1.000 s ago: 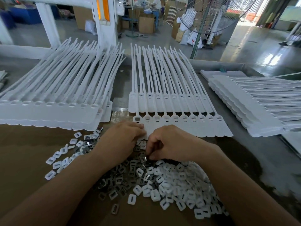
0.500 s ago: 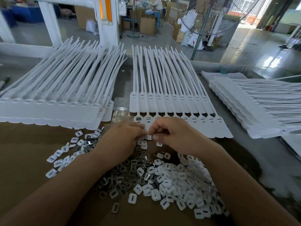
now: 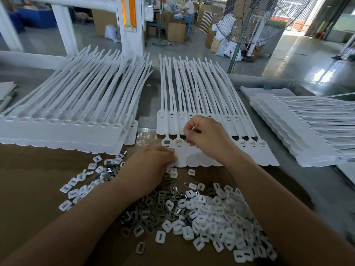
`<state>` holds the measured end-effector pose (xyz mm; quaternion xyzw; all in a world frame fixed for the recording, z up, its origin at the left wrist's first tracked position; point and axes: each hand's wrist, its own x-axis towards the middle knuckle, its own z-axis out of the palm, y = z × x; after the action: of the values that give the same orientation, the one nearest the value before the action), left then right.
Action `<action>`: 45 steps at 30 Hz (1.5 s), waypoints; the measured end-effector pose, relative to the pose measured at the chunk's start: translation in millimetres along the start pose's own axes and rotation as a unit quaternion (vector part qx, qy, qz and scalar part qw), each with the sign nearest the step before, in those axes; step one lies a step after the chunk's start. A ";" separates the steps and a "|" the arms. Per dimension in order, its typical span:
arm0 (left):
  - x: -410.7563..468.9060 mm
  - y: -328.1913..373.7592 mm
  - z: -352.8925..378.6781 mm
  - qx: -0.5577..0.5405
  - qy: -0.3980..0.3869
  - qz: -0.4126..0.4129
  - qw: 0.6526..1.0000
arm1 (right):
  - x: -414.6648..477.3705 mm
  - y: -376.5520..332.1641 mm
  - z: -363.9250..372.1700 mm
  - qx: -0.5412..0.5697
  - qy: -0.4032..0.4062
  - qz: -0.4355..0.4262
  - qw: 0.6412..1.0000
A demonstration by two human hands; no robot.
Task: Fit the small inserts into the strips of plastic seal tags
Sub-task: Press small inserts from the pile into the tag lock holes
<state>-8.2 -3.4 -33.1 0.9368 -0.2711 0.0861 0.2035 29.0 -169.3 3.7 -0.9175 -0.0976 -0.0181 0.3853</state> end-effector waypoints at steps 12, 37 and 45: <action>0.8 1.6 -1.3 -0.003 -0.001 0.006 1.000 | 6.1 -0.8 8.8 -0.011 0.033 0.017 0.999; -2.9 0.9 0.2 0.007 0.002 0.003 1.000 | 16.8 9.0 25.8 -0.089 0.007 0.045 0.995; -1.7 1.0 0.6 0.004 0.001 0.003 1.000 | 19.9 2.5 19.8 -0.104 -0.008 0.052 0.993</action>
<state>-10.1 -3.6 -33.8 0.9365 -0.2738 0.0891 0.2002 48.1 -153.7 -9.8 -0.9564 -0.0507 -0.0010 0.2876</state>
